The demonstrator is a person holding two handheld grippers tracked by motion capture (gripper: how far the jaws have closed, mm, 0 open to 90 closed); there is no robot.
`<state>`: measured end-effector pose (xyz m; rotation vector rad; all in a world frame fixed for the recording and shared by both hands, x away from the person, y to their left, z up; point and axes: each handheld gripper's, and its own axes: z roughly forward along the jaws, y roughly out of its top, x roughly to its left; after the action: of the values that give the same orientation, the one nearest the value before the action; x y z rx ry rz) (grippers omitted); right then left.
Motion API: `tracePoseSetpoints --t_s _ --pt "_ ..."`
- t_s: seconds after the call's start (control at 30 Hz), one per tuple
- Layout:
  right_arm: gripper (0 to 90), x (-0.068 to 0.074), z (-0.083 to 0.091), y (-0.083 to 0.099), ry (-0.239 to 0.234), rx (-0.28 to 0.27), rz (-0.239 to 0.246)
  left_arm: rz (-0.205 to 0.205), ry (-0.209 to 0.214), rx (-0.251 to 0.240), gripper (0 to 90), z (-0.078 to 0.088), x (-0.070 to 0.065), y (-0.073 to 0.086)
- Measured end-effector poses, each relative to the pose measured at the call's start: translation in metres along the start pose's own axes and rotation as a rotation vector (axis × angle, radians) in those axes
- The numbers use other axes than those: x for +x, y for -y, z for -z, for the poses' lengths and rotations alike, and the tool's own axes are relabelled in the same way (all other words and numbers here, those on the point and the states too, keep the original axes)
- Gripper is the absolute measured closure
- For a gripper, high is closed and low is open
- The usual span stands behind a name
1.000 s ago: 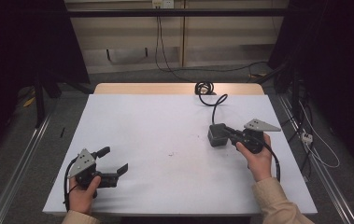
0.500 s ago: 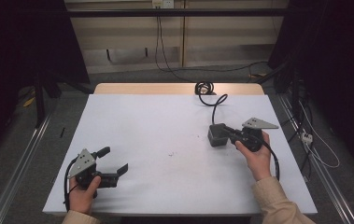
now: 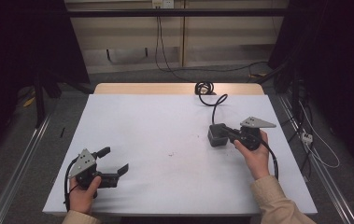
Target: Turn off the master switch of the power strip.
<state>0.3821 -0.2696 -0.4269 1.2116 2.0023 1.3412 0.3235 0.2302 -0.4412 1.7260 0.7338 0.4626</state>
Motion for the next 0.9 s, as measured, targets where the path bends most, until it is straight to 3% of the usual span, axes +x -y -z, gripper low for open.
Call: tracePoseSetpoints --t_s 0.9 --pt "90.0 -0.0004 -0.0053 -0.0026 -0.011 0.016 0.007 0.004 -0.001 0.001 3.7 -0.0007 -0.0001 0.0006"
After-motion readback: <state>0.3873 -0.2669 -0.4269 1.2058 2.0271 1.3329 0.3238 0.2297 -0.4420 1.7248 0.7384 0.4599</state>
